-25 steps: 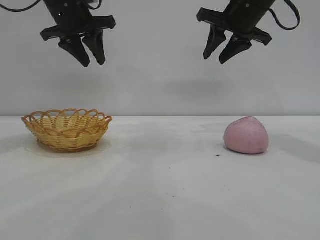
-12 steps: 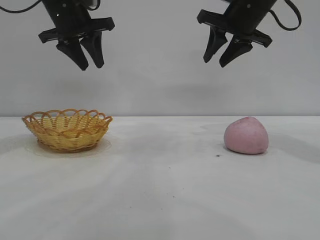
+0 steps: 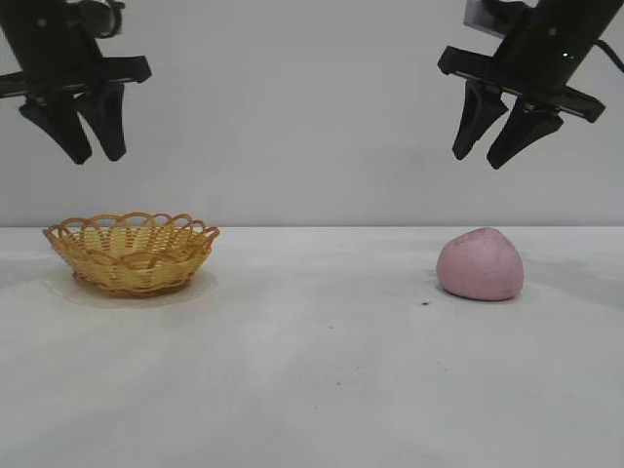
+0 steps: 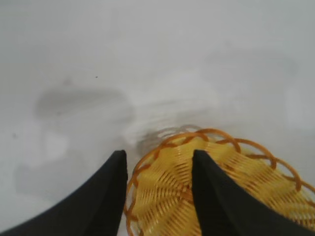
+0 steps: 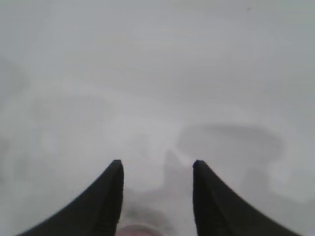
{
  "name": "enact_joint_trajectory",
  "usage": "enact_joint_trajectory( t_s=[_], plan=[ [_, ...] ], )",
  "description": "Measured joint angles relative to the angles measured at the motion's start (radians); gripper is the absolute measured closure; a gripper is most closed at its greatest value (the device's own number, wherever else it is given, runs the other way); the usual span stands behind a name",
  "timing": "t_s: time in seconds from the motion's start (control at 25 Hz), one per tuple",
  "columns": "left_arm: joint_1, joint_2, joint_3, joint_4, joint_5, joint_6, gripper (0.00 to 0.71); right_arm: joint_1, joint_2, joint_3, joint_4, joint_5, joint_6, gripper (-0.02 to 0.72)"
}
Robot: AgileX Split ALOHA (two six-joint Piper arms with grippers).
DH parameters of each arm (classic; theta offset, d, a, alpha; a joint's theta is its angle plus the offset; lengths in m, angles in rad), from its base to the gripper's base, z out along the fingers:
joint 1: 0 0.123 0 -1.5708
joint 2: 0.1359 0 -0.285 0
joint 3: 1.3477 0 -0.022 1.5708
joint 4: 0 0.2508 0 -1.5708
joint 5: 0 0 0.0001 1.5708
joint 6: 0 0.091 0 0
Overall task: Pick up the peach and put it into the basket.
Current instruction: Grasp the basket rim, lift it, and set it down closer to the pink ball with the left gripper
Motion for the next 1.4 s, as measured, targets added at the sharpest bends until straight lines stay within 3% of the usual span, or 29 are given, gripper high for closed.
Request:
enact_joint_trajectory(
  t_s=[0.52, 1.2, 1.32, 1.4],
  plan=[
    [0.0, 0.092, 0.0, 0.0, -0.05, 0.002, 0.433, 0.0, -0.006, 0.026, 0.086, 0.001, -0.104, 0.409],
    [0.005, 0.105, 0.0, 0.006, -0.07, 0.002, 0.433, 0.0, -0.006, 0.026, 0.094, 0.01, -0.125, 0.409],
    [0.005, 0.108, 0.0, 0.006, -0.07, 0.002, 0.57, 0.0, -0.006, 0.026, 0.1, 0.012, -0.132, 0.409],
    [0.005, 0.114, 0.0, 0.006, -0.07, 0.002, 0.592, 0.0, -0.006, 0.026, 0.104, 0.012, -0.134, 0.409]
  ],
)
